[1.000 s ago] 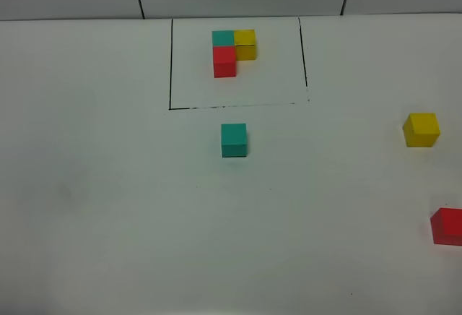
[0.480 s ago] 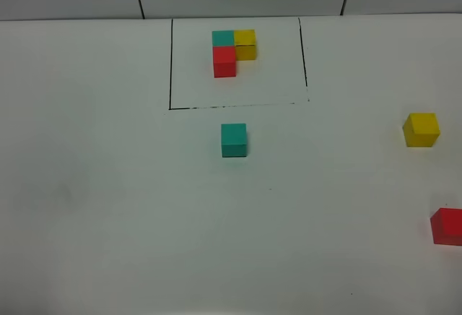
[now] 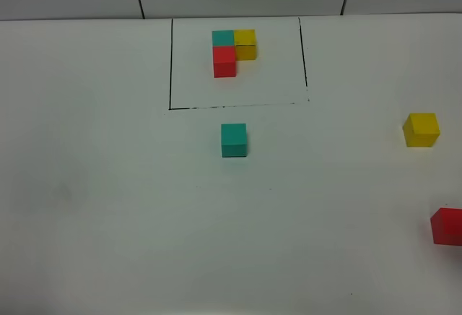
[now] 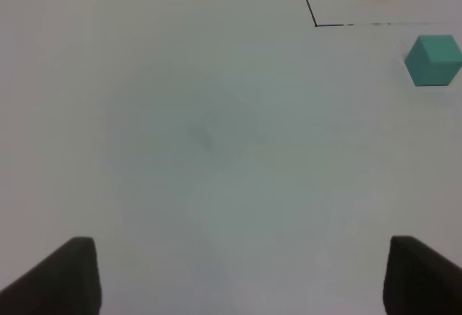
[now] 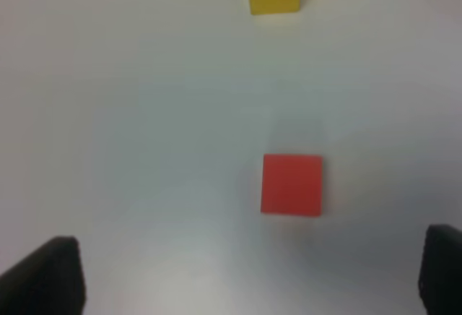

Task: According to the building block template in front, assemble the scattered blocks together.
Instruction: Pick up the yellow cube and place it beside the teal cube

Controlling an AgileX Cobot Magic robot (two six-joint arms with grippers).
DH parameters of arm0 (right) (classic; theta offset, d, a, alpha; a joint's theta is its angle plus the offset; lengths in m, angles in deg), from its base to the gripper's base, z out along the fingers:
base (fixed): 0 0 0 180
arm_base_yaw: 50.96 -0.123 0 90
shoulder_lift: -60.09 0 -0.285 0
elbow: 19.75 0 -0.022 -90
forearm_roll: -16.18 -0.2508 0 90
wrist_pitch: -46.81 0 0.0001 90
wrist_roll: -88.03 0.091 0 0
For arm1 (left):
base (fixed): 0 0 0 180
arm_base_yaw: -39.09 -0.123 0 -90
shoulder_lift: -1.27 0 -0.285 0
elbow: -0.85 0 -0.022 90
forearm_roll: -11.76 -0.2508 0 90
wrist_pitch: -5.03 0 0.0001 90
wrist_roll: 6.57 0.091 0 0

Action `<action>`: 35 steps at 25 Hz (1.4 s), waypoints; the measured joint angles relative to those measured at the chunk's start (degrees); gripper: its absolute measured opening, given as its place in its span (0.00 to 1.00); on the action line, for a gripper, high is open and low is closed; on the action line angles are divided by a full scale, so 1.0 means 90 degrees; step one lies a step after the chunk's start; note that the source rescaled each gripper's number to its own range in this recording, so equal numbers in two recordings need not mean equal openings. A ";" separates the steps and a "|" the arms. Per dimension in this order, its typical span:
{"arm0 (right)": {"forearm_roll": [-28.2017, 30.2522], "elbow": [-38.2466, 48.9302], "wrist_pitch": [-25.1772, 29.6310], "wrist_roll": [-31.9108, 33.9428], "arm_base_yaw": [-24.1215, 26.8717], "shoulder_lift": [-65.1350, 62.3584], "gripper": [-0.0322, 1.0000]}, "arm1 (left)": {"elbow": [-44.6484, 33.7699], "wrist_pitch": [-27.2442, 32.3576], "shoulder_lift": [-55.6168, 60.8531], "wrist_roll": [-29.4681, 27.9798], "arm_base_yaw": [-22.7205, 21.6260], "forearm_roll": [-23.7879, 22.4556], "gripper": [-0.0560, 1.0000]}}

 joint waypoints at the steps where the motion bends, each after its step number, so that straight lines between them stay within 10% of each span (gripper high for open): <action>1: 0.0043 -0.0158 -0.0158 0.0000 0.0000 0.0518 0.97 | 0.0000 0.0000 0.0000 0.0000 0.0000 0.0000 0.78; 15: 0.0187 -0.3106 -0.0576 -0.0470 0.0006 0.5839 1.00 | 0.0000 0.0000 0.0000 0.0000 0.0000 0.0000 0.78; 35: -0.0374 -0.3781 -0.0857 -0.1352 0.0574 0.7273 0.98 | 0.0000 0.0000 0.0000 0.0000 0.0000 0.0000 0.78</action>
